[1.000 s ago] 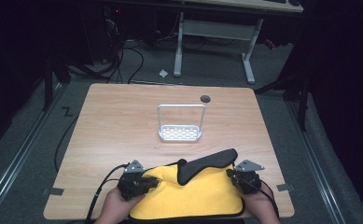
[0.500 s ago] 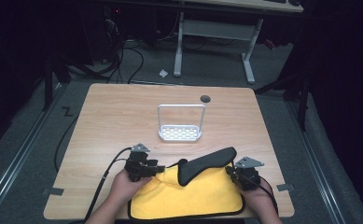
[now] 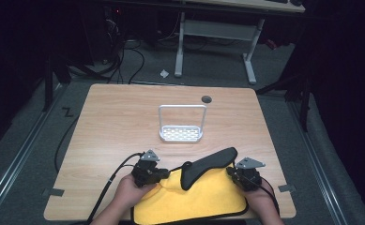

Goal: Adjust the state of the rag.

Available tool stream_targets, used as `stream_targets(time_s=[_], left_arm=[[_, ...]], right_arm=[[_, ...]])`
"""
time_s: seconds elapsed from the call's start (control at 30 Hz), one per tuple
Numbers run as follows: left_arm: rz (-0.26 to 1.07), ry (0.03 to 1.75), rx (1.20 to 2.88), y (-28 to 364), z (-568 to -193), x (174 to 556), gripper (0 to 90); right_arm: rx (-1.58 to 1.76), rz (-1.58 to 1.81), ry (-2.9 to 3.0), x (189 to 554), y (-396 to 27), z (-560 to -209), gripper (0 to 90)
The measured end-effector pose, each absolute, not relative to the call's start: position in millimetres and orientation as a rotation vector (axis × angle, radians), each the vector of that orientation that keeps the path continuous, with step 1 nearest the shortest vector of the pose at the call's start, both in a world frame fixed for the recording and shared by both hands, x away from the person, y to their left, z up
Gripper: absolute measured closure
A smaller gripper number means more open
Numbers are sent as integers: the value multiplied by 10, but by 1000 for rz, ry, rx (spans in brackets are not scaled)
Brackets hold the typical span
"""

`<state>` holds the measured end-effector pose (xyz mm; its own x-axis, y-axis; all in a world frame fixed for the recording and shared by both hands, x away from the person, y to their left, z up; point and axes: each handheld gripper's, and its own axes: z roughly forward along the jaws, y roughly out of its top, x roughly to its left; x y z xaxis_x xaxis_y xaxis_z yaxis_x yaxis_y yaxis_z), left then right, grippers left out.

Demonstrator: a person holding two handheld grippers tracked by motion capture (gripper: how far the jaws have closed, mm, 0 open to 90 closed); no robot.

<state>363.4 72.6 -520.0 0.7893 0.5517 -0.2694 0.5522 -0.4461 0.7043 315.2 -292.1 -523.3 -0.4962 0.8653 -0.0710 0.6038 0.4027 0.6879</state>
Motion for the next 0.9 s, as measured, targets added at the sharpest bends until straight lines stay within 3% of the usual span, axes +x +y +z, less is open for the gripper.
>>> stream_targets(time_s=[0.13,0.3,0.47,0.53,0.6,0.7,0.9], left_arm=[[82,882,2048,947,-5119,3684,834],[185,1116,1860,1495,-5149,3819,829],[247,1277,1811,1715,-5269,3836,744],[249,1280,1799,1731,-5259,3812,699],[244,1240,1803,1700,-5217,3724,706],[211,1096,1964,1421,-5228,3524,715],[180,1058,2019,1334,-5320,3344,727]], right_arm=[[1254,842,2248,3152,-2924,-5231,872],[1254,844,2249,3154,-2925,-5232,872],[1254,842,2251,3154,-2914,-5230,871],[1261,842,2250,3151,-2914,-5229,871],[1258,847,2249,3154,-2919,-5232,871],[1260,841,2248,3147,-2915,-5229,867],[1289,820,2251,2964,-2916,-5203,831]])
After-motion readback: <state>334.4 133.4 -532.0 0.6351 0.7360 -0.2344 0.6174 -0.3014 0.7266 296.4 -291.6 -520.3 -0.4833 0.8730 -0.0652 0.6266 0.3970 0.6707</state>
